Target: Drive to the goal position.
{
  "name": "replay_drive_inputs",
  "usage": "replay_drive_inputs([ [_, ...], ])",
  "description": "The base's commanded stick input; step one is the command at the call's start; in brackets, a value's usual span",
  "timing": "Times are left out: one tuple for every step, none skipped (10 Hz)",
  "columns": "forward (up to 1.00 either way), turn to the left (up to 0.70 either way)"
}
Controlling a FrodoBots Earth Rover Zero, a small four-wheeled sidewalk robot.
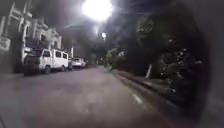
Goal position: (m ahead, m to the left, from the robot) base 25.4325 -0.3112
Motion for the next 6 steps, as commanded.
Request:
replay_drive_inputs([
  [0.5, 0.0],
  [0.5, 0.0],
  [0.5, 0.0],
  [0.5, 0.0],
  [0.5, 0.0],
  [0.5, 0.0],
])
